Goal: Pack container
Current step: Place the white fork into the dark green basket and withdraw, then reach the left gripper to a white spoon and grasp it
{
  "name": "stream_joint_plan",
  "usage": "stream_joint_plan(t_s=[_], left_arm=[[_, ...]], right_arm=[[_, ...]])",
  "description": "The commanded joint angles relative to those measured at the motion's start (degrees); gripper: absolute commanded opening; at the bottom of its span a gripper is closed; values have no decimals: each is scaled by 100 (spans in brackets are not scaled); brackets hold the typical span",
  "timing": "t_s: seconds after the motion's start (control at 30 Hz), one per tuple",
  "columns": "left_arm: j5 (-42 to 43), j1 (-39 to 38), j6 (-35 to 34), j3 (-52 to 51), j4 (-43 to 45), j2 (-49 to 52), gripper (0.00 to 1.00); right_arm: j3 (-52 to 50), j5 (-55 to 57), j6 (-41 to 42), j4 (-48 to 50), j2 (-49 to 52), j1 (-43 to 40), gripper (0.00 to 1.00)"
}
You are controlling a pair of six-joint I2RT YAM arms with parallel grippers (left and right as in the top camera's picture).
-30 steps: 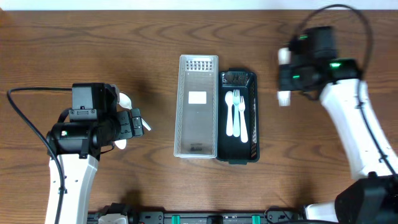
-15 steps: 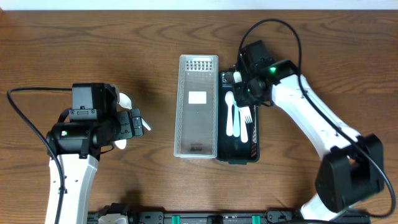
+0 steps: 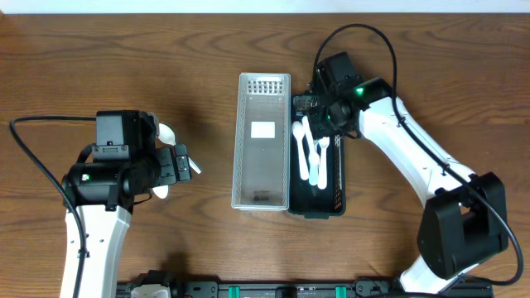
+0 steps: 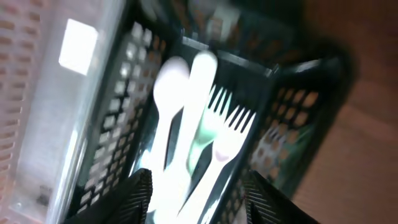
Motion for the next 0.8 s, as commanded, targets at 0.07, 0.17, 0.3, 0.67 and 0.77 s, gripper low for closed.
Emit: stream_joint_plan(t_s=[0.07, 0.17, 0.3, 0.67, 0.77], left_arm=[[-42, 28, 22, 131, -13, 4, 98], [-48, 28, -632, 162, 22, -22, 98], [-122, 28, -1298, 308, 166, 15, 98], [-503, 28, -2037, 1287, 560, 2063, 98], [-501, 28, -2100, 1370, 754, 2660, 98]], right_arm=[[752, 776, -256, -4, -767, -293, 68], [802, 861, -260, -52, -1084, -804, 73], [798, 844, -328, -455, -1176, -1622, 77], [219, 203, -385, -682, -1032, -2616, 77], [98, 203, -385, -662, -1027, -2603, 77]])
